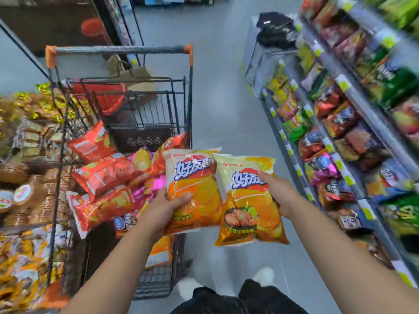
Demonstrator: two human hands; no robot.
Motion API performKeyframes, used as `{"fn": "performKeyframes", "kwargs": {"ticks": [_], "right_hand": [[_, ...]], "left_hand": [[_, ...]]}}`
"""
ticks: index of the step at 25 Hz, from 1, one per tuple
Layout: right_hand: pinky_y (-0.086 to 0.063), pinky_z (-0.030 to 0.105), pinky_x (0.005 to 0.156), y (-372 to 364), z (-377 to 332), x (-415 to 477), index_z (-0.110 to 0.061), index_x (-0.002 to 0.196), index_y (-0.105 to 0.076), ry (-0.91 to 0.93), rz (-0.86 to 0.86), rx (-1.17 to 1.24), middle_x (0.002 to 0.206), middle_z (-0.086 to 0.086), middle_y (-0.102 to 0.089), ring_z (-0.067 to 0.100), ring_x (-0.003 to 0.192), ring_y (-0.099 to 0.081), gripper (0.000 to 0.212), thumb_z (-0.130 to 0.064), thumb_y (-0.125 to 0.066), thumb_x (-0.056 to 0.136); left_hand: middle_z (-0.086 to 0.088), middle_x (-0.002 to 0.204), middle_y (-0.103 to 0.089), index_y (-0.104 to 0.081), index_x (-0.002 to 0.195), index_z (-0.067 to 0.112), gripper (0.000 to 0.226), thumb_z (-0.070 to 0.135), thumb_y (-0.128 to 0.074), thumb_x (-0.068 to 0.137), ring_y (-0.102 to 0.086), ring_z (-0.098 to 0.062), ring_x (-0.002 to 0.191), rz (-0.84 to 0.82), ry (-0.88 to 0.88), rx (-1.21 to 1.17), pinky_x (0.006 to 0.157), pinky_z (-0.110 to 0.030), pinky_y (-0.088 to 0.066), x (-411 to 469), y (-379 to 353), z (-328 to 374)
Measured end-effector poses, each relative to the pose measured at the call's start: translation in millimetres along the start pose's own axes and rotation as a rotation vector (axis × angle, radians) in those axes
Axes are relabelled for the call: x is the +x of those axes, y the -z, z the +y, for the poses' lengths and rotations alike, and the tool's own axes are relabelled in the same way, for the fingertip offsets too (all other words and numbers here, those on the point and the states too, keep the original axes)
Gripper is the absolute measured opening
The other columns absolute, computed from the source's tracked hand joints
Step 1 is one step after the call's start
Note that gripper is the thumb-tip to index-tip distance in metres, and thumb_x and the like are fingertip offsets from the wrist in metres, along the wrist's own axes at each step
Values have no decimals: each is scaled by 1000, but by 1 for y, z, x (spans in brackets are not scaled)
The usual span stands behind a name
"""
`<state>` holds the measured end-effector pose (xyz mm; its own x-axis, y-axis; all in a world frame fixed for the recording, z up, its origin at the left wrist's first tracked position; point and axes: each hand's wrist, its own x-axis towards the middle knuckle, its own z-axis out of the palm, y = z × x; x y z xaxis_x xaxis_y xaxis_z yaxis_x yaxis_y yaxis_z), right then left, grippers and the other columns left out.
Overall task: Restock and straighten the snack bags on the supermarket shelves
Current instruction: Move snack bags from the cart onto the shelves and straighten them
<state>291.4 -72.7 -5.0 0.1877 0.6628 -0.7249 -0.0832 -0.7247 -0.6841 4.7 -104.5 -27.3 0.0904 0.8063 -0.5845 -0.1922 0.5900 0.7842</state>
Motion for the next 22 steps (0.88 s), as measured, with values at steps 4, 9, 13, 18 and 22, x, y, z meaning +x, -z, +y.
{"fn": "performKeyframes", "kwargs": {"ticks": [4,9,13,18,22], "right_hand": [[-52,54,93,94,-1,7,-14,136,-50,89,127,84,116,9,-69,30,101,-67,90,-70,-69,67],[-52,44,88,200,-17,0,-15,136,-49,158,257,106,125,4,-64,26,108,-62,98,-79,-63,64],[-43,41,100,275,-33,-8,-12,140,-43,214,361,124,129,-3,-54,23,116,-54,82,-67,-58,82],[-41,49,104,340,-41,-14,-15,144,-38,257,440,115,143,6,-48,31,127,-49,92,-74,-58,76],[-43,46,102,380,-49,-20,-11,142,-40,291,521,132,140,7,-51,31,123,-52,77,-63,-54,87]], "left_hand": [[-13,108,-74,-56,124,16,72,20,-89,60,-71,-35,95,-79,3,64,85,-53,-57,20,-77,4],[-14,111,-73,-54,127,13,70,24,-86,66,-71,-37,97,-212,26,150,84,-52,-57,34,-174,5],[-16,106,-74,-55,122,14,62,19,-84,68,-72,-38,92,-264,23,176,71,-47,-59,48,-252,11],[-12,108,-74,-54,124,19,97,39,-97,39,-72,-37,94,-370,-2,298,75,-49,-58,59,-331,17],[-8,106,-74,-56,122,22,85,38,-90,45,-73,-32,93,-443,-75,353,75,-44,-59,61,-379,29]]}}
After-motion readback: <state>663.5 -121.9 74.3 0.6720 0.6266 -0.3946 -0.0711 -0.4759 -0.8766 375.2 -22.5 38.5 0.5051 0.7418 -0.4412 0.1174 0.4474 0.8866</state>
